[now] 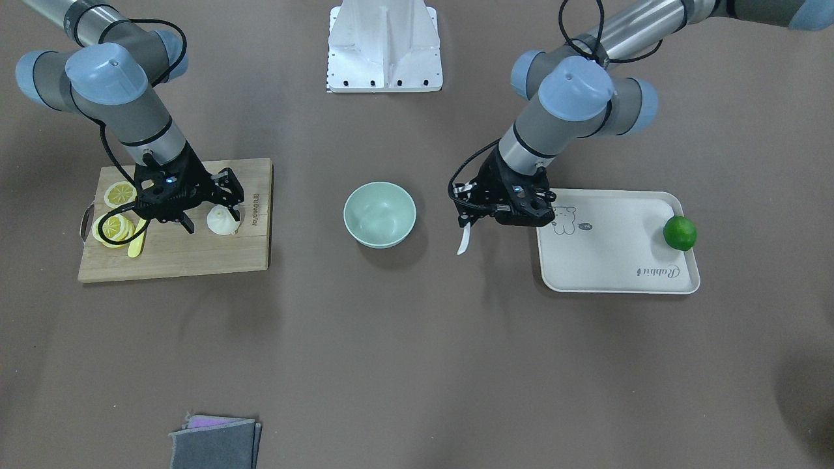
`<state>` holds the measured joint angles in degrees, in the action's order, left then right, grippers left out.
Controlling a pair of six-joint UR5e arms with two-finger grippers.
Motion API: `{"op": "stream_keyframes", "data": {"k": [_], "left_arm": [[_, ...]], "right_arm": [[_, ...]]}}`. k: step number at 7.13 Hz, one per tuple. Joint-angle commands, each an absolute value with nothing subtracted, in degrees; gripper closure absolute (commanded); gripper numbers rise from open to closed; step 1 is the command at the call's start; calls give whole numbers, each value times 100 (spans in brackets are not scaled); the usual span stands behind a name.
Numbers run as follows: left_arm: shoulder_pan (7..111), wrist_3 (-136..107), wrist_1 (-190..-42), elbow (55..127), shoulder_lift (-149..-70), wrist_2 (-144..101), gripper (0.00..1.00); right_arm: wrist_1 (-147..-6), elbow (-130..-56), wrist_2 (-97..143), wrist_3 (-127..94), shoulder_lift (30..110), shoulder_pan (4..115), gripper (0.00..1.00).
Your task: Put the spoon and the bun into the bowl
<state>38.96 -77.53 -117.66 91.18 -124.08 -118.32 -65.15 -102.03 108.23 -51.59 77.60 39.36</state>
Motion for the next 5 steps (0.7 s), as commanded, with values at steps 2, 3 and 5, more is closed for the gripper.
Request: {"op": "stream_keyframes", "data": {"k": [2,3,5], "left_arm": [[3578,-8217,-11751,8650,-13217,-11410,100],[3568,-8209,-11751,8622,-13227,-11400,100],[3568,-8200,-11786,8482,-13332,-11373,100]], "right_arm": [[-6521,-10159,10889,-5177,7796,3920,33],[-6530,-10160,10977,-5177,7796,3920,33],[-6548,-10169,11021,-5177,7831,3885,32]]}}
